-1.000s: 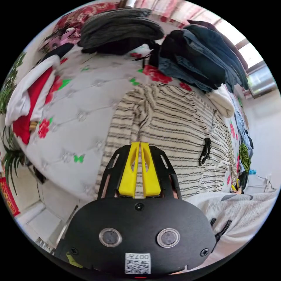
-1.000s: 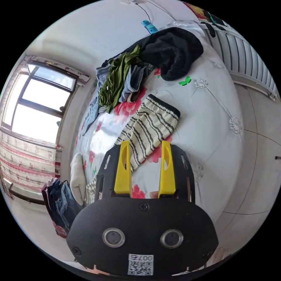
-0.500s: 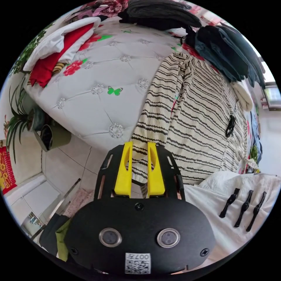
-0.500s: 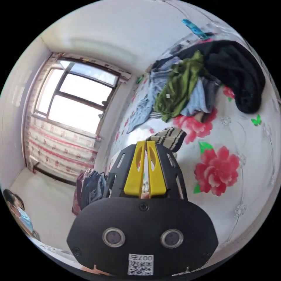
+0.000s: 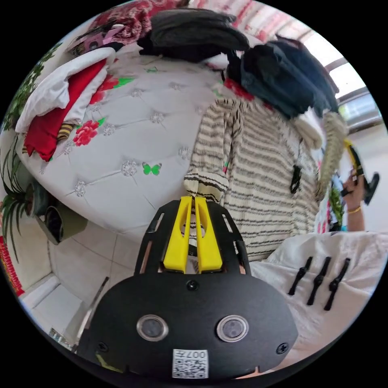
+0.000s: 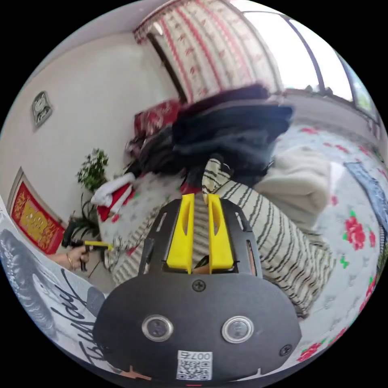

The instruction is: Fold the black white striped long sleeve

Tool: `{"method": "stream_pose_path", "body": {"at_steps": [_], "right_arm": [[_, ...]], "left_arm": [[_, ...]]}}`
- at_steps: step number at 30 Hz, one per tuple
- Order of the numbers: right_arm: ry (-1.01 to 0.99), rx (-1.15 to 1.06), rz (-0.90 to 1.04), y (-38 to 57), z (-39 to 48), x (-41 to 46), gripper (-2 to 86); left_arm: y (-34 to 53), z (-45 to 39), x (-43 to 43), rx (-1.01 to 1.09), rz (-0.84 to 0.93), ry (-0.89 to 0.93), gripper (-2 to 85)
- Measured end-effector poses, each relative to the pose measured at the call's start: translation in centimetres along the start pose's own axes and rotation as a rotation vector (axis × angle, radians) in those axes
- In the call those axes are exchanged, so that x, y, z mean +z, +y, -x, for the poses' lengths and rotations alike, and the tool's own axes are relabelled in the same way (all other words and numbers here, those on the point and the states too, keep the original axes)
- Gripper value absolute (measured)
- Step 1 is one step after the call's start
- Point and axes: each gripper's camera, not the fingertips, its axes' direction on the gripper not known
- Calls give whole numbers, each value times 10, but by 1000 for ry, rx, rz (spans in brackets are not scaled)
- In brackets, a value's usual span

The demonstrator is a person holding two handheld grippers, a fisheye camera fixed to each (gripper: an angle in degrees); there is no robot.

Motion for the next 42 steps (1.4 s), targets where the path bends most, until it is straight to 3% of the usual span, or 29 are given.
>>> {"method": "stream_pose_path", "body": {"at_steps": [2, 4, 7, 11, 14, 17, 21, 25, 27, 34, 42], "right_arm": [[-101, -31, 323, 17, 29, 106, 42], [-120, -21, 467, 31, 42, 154, 46], [-139, -38, 466, 37, 57, 169, 46], [-13, -92, 440, 25, 52, 170, 50], [-24, -52, 440, 13, 36, 174, 51], [-37, -31, 398, 9, 36, 171, 56], [-32, -8, 345, 15, 42, 161, 65], [-7, 56, 316, 32, 29, 150, 72], [17, 99, 333, 43, 15, 149, 75], [66, 238, 369, 83, -33, 140, 79], [65, 161, 356, 46, -46, 186, 86]], "left_arm": [[-5, 26, -29, -53, -102, 88, -9], [-12, 60, -67, -128, -241, 177, -9], [-22, 92, -106, -169, -398, 248, -9], [-41, 114, -128, -174, -510, 316, -9], [-65, 112, -136, -129, -573, 365, -9], [-92, 89, -148, -44, -624, 411, -8], [-123, 4, -176, 223, -667, 525, -1], [-122, -133, -152, 590, -556, 724, 68], [-118, -167, -122, 660, -456, 627, 89], [-99, -119, -4, 474, -170, 339, 88], [-101, -123, 85, 444, 13, 266, 83]]}}
